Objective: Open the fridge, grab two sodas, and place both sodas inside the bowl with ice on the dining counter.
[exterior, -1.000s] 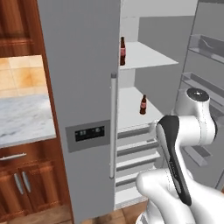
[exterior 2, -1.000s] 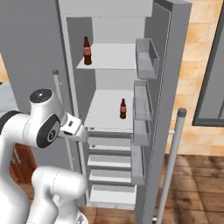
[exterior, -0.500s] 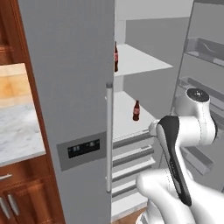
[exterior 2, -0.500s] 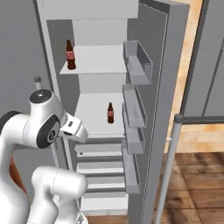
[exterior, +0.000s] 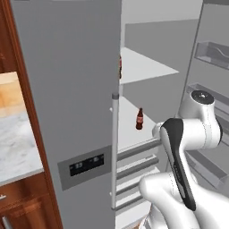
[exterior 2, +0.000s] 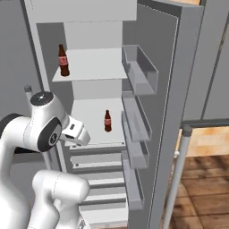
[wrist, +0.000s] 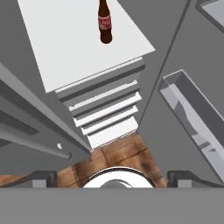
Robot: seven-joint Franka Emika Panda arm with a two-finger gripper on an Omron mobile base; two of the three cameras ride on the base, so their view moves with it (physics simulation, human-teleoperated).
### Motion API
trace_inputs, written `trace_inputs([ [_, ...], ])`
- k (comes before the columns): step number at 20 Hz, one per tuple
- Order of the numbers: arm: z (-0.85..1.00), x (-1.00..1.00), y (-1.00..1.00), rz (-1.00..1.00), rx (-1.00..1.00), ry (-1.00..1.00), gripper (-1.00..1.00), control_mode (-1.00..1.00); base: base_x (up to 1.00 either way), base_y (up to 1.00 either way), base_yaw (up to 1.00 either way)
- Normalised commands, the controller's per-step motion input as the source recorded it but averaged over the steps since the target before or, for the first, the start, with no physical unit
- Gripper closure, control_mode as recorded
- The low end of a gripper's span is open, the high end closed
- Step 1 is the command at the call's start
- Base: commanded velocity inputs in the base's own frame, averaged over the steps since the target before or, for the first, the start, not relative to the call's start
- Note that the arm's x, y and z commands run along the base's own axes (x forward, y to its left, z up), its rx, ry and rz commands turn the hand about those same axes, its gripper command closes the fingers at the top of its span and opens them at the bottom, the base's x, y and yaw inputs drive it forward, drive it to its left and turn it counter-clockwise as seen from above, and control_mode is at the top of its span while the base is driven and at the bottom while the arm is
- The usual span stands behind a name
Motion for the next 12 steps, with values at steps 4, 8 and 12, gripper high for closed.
trace_inputs([
  [4,0.00,0.00,0.00,0.00,0.00,0.00,-1.00,1.00,0.29,0.31,-0.09],
  [8,0.00,0.00,0.00,0.00,0.00,0.00,-1.00,1.00,0.30,0.32,-0.07],
  [12,0.00,0.00,0.00,0.00,0.00,0.00,-1.00,1.00,0.30,0.35,-0.07],
])
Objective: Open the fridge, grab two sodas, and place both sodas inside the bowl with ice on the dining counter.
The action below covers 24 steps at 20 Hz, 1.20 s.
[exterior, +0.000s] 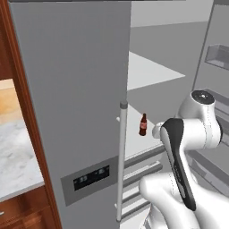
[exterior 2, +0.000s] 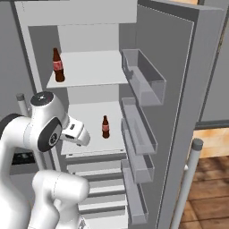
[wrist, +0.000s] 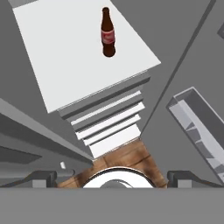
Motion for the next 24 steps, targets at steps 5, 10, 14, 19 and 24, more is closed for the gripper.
trace_inputs([
  [5,0.00,0.00,0.00,0.00,0.00,0.00,-1.00,1.00,0.30,0.33,-0.07],
  [10,0.00,0.00,0.00,0.00,0.00,0.00,-1.00,1.00,0.33,0.25,-0.06],
  [14,-0.30,0.12,0.07,0.00,-0.02,-0.04,-1.00,-1.00,0.15,0.10,-0.01],
  [19,-0.51,0.26,0.08,0.00,-0.02,-0.19,-1.00,-1.00,0.00,0.00,0.00],
  [24,-0.32,0.19,0.00,0.00,-0.03,-0.26,-1.00,-1.00,0.00,0.00,0.00],
])
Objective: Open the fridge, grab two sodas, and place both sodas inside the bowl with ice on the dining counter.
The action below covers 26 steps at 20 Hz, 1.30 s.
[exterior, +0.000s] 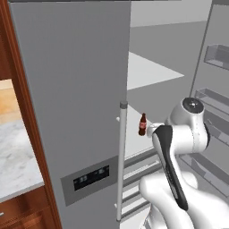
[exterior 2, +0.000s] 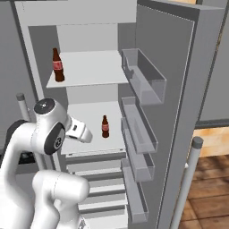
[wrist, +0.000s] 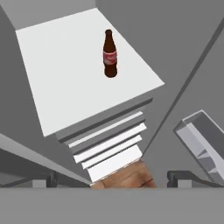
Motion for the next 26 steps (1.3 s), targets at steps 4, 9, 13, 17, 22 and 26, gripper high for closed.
trace_inputs([
  [4,-0.38,0.27,0.00,0.00,-0.01,-0.22,-1.00,-1.00,0.00,0.00,0.00],
  [9,-0.64,0.14,0.00,0.00,0.00,-0.17,-1.00,-1.00,0.00,0.00,0.00],
  [13,-0.61,0.12,0.00,0.00,0.00,-0.19,-1.00,-1.00,0.00,0.00,0.00],
  [17,-0.49,0.08,0.00,0.00,0.00,-0.19,-1.00,-1.00,0.00,0.00,0.00],
  [22,-0.30,0.03,0.00,0.00,0.00,-0.30,-1.00,-1.00,0.00,0.00,0.00],
  [26,-0.26,0.07,-0.01,0.00,0.00,-0.31,-1.00,-1.00,0.00,0.00,0.00],
])
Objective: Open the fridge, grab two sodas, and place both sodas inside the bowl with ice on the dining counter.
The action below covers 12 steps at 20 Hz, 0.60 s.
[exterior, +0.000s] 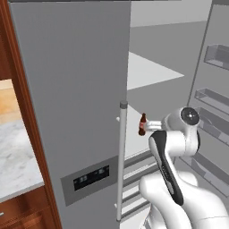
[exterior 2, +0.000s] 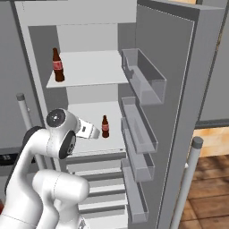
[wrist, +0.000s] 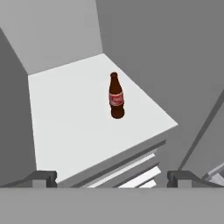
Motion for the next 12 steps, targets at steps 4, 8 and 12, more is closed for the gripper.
trace_inputs([
  [4,-0.31,0.21,0.00,0.00,0.00,-0.26,-1.00,-1.00,0.00,0.00,0.00],
  [8,-0.42,0.24,0.00,0.00,-0.02,-0.20,-1.00,-1.00,0.00,0.00,0.00],
  [12,-0.36,0.20,0.00,-0.01,-0.03,-0.06,-1.00,-1.00,0.00,0.00,0.00],
])
